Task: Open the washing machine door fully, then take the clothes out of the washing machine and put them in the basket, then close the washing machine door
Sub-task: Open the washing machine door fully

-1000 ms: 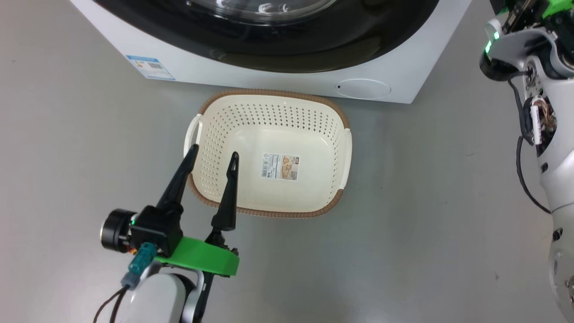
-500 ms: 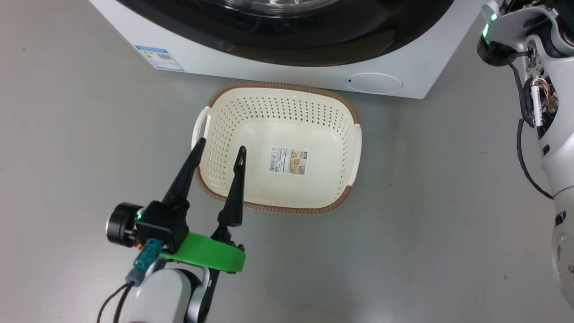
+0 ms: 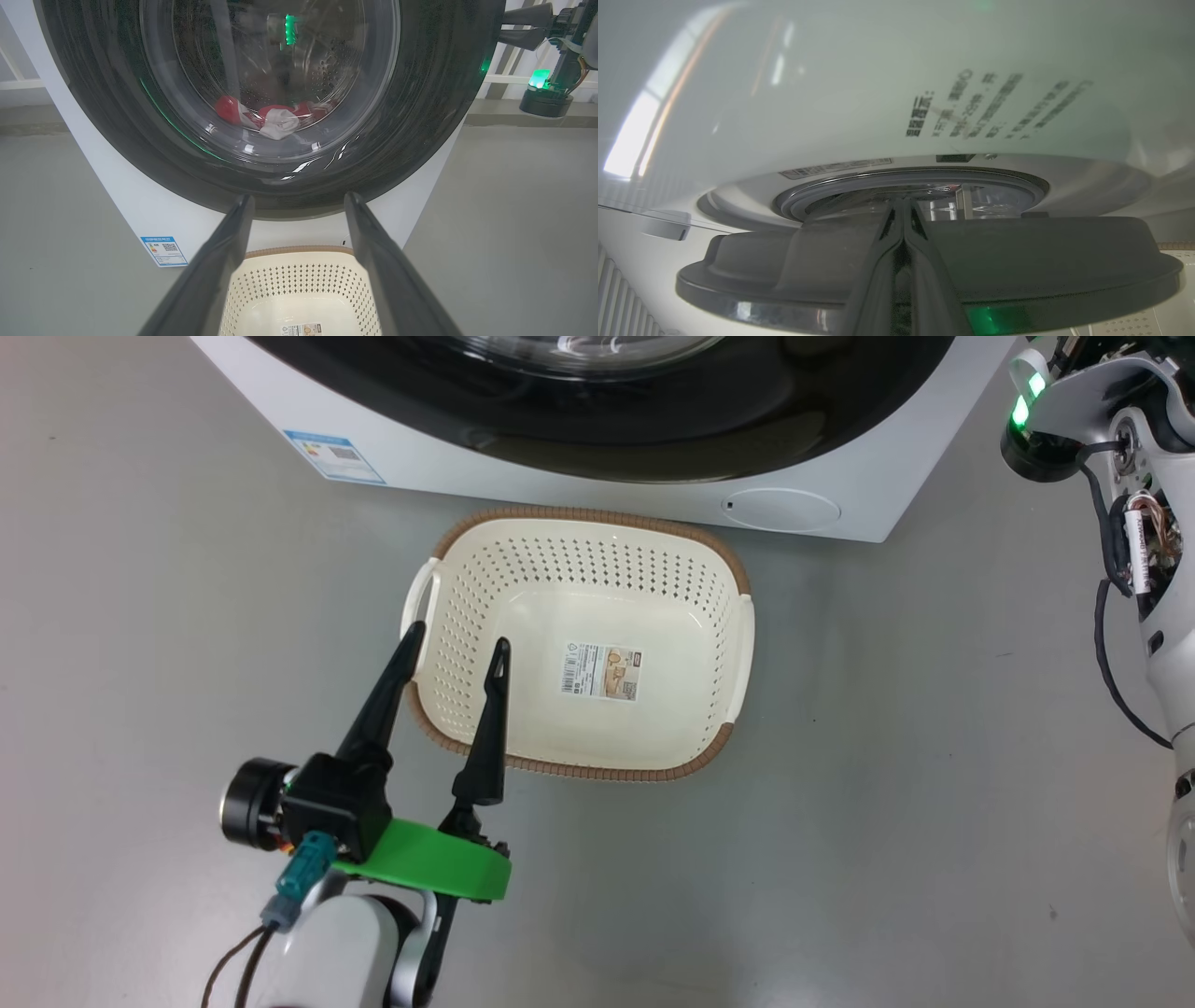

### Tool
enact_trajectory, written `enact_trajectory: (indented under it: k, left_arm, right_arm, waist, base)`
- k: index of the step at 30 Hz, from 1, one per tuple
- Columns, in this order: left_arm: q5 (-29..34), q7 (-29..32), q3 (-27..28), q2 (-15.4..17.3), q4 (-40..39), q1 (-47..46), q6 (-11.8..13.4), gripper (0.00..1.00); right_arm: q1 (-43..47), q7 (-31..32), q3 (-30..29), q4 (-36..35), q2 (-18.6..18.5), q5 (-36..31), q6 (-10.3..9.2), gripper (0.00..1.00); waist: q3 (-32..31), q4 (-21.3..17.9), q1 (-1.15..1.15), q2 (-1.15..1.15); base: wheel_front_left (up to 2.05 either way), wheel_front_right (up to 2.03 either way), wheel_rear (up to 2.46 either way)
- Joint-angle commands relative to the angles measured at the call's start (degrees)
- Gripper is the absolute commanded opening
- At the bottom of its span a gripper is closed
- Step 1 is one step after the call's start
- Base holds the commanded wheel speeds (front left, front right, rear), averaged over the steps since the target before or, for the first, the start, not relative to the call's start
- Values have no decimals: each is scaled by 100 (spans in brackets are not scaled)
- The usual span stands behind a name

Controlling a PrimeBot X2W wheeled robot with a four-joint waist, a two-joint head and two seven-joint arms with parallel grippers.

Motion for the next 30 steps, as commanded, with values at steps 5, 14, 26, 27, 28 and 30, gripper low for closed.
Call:
enact_trajectory:
  k: [5,14,26,27,28,30]
  left_arm:
    - [-27,-68,180,91,-146,-79,59,100]
    - [-35,-68,168,91,-60,-46,67,100]
    - [-7,-68,180,91,50,149,59,100]
    - [3,-68,184,91,62,170,53,100]
    - [25,-68,184,91,88,208,37,100]
    - [37,-68,179,91,114,236,26,100]
  right_arm:
    - [60,373,155,-142,240,46,3,0]
    - [409,751,178,-342,297,119,3,0]
    - [1111,1130,161,-725,391,274,3,0]
    - [1174,1160,167,-753,399,285,3,0]
    - [1290,1194,183,-815,412,289,3,0]
    - [1401,1207,182,-874,420,296,3,0]
  waist:
    - [-23,-40,0,0]
    - [-170,-116,0,0]
    - [-508,-198,0,0]
    - [-540,-207,0,0]
    - [-583,-212,0,0]
    - [-632,-210,0,0]
  base:
    - [0,0,0]
    - [0,0,0]
    - [0,0,0]
    - [0,0,0]
    - [0,0,0]
    - [0,0,0]
